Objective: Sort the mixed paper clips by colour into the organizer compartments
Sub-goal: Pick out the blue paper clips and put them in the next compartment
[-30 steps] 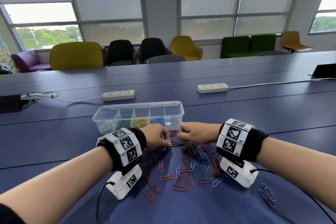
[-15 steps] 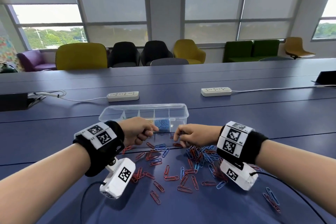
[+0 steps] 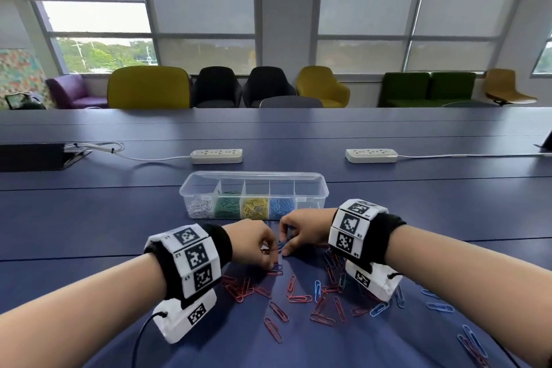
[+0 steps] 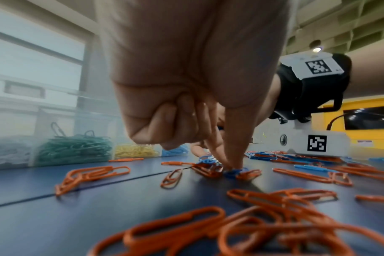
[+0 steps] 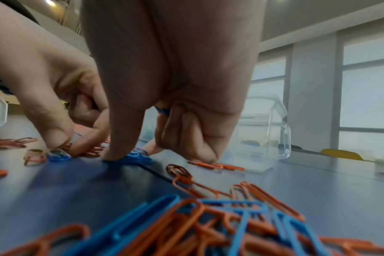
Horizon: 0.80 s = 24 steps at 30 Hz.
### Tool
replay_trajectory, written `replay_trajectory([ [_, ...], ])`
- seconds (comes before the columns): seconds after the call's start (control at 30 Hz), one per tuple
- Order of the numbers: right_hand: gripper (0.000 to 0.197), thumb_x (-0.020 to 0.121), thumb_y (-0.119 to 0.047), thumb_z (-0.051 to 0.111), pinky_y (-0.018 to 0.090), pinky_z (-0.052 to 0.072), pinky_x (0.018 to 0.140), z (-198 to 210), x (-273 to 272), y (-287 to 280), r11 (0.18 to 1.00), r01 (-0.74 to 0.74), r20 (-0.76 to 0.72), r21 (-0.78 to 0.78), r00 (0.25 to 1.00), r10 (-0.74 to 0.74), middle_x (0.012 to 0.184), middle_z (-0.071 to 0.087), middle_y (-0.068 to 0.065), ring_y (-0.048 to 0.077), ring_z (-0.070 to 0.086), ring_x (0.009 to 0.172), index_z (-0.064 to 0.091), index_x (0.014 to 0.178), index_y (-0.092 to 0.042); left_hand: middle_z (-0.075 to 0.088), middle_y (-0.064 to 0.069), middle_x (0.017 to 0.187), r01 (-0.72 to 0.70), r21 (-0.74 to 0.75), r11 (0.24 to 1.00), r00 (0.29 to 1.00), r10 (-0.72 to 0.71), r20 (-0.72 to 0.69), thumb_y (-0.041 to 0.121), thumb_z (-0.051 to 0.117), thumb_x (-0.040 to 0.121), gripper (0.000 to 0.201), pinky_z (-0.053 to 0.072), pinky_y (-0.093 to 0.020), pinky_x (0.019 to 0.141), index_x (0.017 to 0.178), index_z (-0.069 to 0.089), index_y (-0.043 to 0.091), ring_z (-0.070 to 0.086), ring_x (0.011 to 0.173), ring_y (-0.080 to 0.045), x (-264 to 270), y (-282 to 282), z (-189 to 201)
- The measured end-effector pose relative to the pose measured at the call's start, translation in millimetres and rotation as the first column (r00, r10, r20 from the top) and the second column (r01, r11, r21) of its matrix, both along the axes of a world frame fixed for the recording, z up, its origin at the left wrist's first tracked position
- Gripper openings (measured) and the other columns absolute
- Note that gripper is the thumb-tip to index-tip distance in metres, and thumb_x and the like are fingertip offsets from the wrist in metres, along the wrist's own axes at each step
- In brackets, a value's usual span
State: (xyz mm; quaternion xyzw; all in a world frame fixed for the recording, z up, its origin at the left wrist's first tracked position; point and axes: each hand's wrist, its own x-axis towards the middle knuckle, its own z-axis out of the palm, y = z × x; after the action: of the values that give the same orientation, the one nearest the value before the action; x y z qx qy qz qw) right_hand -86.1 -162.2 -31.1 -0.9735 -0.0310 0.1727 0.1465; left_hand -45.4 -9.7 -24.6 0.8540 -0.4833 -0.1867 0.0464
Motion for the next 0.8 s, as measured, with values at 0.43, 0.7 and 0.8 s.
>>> replay_trajectory([
  [0.43,0.039,0.096,-0.033,0.048,0.033,0.043,0.081,-2.0,-24.7,-4.6,0.966,-0.084,-0.032,-0.245,0.996,0.078,0.111,0.063,0.02,0.033,0.058,0.101,0.059,0.112,0.001,0.032,0.004,0.058,-0.477,-0.186,0.859,0.728,0.268,-0.631,0.015,0.036,0.09,0.025,0.018,-0.019,0.043,0.066,0.038,0.017,0.024,0.045,-0.009,4.2,3.9,25.5],
  [0.7,0.041,0.099,-0.029,0.043,0.03,0.028,0.059,19.1,-41.6,-7.9,0.987,-0.081,0.036,-0.135,0.996,0.086,0.082,0.05,0.016,0.021,0.043,0.073,0.056,0.101,0.009,0.013,0.005,0.047,-0.784,0.005,0.62,-0.192,-0.235,-0.953,0.02,0.033,0.075,0.032,0.011,-0.019,0.037,0.043,0.03,0.016,0.008,0.042,-0.009,4.5,7.4,9.6],
  [0.8,0.025,0.098,-0.027,0.044,0.02,0.03,0.055,39.5,-46.6,-2.8,0.992,-0.098,0.147,-0.076,0.983,0.108,0.07,0.048,0.003,0.015,0.038,0.064,0.05,0.09,-0.004,0.021,0.004,0.046,-0.864,0.101,0.493,-0.292,-0.327,-0.899,0.012,0.038,0.074,0.028,0.022,-0.018,0.032,0.047,0.031,0.014,0.018,0.039,-0.008,-0.7,3.5,4.1],
])
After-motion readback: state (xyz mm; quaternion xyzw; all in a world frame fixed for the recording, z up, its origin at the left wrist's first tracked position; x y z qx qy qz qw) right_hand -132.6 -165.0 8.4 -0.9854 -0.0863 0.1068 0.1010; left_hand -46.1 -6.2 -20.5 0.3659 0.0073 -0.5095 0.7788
